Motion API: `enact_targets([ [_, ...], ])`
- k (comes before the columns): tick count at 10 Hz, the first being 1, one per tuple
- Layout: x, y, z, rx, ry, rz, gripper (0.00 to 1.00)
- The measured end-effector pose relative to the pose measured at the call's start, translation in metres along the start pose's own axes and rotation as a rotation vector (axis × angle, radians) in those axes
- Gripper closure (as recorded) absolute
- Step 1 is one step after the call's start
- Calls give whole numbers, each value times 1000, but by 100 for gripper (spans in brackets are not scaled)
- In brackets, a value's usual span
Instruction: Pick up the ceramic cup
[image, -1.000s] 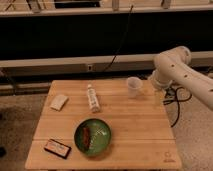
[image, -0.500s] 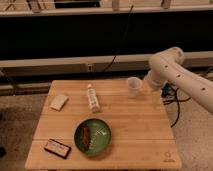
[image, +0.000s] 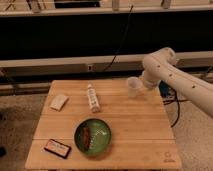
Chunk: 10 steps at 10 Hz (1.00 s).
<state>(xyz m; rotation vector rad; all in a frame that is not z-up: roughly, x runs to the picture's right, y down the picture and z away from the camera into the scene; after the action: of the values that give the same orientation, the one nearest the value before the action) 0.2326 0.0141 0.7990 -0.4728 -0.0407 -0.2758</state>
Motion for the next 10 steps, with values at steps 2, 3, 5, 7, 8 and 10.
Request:
enact_targets([
  [2, -3, -4, 5, -2, -11, -18, 20],
  [3, -5, -5, 8, -5, -23, -31, 20],
  [5, -5, -7, 17, -9, -31, -63, 20],
  [7, -6, -8, 24, -7, -46, -76, 20],
  [8, -6, -9, 27, -6, -53, -80, 20],
  [10, -7, -10, 32, -5, -65, -94, 20],
])
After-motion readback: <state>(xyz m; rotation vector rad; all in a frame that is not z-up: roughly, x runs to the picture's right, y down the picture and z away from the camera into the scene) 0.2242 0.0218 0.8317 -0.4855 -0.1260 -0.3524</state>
